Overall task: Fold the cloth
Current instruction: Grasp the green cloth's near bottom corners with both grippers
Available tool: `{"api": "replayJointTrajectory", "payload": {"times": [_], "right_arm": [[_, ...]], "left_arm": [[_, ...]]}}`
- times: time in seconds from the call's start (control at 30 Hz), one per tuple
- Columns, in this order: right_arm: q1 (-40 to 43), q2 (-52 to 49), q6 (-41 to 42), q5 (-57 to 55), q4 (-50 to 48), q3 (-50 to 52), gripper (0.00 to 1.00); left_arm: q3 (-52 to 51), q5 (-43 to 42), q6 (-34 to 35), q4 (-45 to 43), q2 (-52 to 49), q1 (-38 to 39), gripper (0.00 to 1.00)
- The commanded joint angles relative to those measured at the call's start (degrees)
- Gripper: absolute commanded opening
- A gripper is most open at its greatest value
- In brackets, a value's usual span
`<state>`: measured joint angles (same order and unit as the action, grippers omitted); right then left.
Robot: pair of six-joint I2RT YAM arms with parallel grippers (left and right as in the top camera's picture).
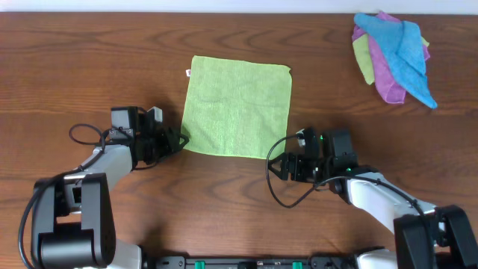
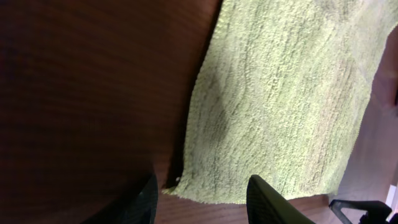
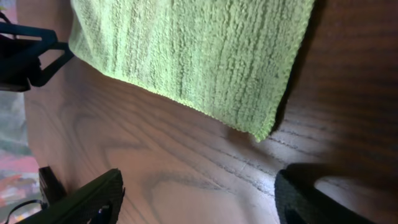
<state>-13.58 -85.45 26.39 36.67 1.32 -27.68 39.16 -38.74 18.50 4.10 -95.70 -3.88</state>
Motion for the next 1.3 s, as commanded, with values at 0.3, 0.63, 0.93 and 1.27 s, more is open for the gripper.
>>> {"api": "replayJointTrajectory", "payload": {"times": [0.3, 0.63, 0.93, 1.27], "right_arm": [[2.14, -3.3, 0.79, -3.02, -4.92, 0.02, 0.82], [2.14, -11.87, 2.86, -1.88, -12.74, -0.04, 0.8], [1.88, -14.62, 3.69, 0.07, -13.57, -0.13, 0.78], [1.95, -14.62, -0.33, -0.46, -4.79, -0.13, 0.73]], "left_arm": [[1.14, 1.42, -3.3, 0.15, -3.17, -0.28, 0.49], [1.14, 1.42, -4.26, 0.59, -4.94, -0.22, 0.47], [1.14, 1.2, -4.42, 0.59, -7.96, -0.22, 0.48], [1.14, 1.25, -5.27, 0.81, -8.41, -0.22, 0.49]]}}
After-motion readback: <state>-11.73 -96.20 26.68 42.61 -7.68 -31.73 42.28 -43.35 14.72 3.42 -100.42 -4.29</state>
